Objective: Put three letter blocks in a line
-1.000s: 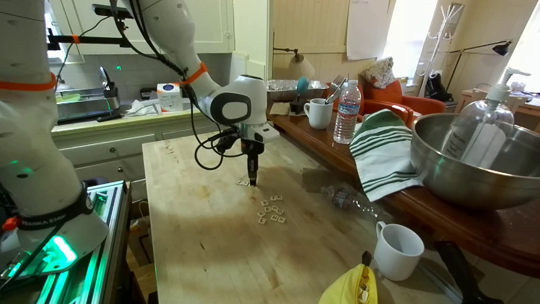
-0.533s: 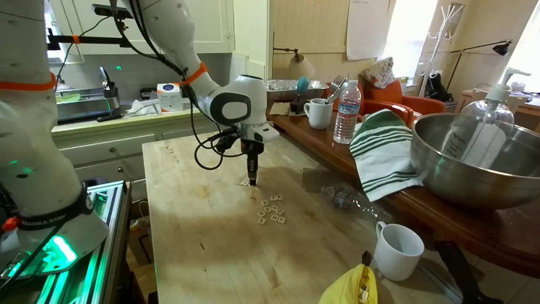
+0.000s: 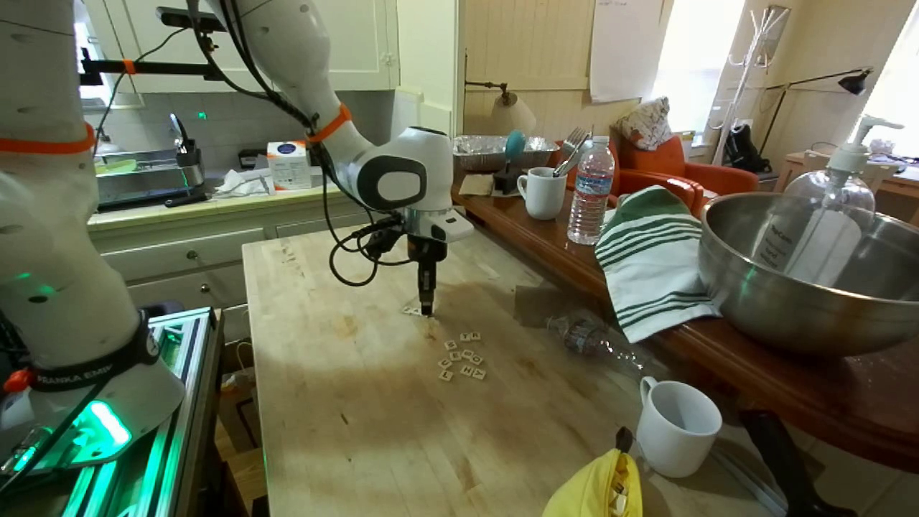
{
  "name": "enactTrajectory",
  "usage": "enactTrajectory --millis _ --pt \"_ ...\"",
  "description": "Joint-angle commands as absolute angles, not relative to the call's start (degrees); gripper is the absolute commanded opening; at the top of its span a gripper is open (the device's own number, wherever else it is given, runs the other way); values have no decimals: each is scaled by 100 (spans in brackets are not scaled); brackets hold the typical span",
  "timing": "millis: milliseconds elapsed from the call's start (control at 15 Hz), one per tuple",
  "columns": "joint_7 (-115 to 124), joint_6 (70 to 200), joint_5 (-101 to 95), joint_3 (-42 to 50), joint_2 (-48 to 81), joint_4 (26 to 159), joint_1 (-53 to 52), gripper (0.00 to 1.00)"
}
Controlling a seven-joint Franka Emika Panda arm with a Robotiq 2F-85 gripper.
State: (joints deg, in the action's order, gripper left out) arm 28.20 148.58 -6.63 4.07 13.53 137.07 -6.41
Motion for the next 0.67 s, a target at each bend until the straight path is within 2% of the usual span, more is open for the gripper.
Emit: enactTrajectory --millis 0,600 --pt "2810 14650 -588 327 1437 13927 -670 0" --pt "2893 14892 -643 344 1294 13958 -655 0"
